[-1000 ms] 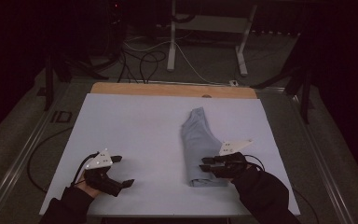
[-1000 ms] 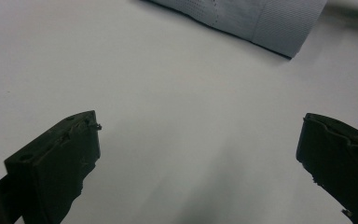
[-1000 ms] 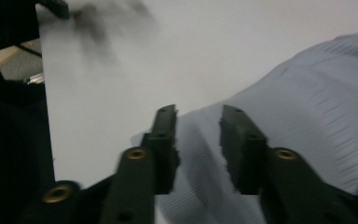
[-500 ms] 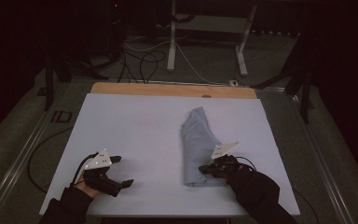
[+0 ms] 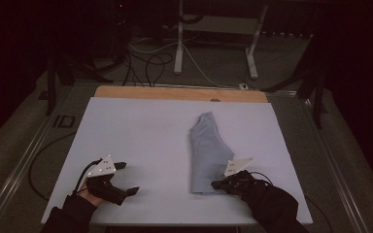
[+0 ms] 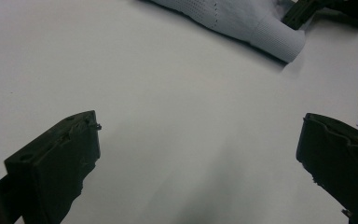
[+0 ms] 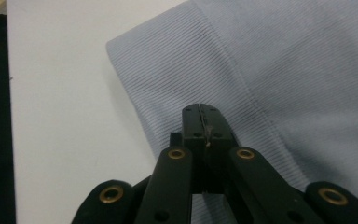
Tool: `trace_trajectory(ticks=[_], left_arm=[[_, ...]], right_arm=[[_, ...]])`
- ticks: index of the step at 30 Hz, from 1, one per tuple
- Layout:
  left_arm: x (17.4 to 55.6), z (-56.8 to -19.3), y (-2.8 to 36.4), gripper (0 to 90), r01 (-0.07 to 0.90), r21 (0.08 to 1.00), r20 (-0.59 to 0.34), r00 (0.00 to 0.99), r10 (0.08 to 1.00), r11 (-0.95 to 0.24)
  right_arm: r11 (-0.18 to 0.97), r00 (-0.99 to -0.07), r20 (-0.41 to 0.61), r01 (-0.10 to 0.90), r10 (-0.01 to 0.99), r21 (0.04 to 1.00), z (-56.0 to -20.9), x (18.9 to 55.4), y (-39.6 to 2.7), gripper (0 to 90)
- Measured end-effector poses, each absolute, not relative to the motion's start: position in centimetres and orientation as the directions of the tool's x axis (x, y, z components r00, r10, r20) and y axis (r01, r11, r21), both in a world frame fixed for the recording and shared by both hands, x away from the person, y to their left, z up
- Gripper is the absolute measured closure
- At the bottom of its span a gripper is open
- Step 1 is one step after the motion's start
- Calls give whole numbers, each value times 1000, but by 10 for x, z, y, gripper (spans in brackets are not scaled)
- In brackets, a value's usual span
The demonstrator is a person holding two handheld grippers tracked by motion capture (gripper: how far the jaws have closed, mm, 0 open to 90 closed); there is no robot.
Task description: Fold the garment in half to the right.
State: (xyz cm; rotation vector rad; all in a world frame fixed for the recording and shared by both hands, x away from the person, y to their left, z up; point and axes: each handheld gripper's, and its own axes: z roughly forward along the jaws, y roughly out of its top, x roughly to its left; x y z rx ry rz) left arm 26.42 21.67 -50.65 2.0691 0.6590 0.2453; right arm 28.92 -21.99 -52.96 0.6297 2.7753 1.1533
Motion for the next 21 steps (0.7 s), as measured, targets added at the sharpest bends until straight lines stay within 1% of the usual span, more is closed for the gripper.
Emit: trace_trajectory(ticks=[8,14,17,21], left_arm=[[264,-507,218,7,359,829,-82,836,543,-429],[264,-507,219,7,360,829,-82,835,544,-428],[264,-506,219,8,359,828,-80,836,544,-430],[264,-506,220,8,361,832,-84,833,548,-422]], right_arm=[[646,-920,72,324,385,691,-529,279,-224,900],[641,-918,74,327,389,695,-530,275,-226,900],[630,-911,84,344,405,696,-530,274,-228,900],[624,-912,80,336,402,706,-531,272,-230,900]])
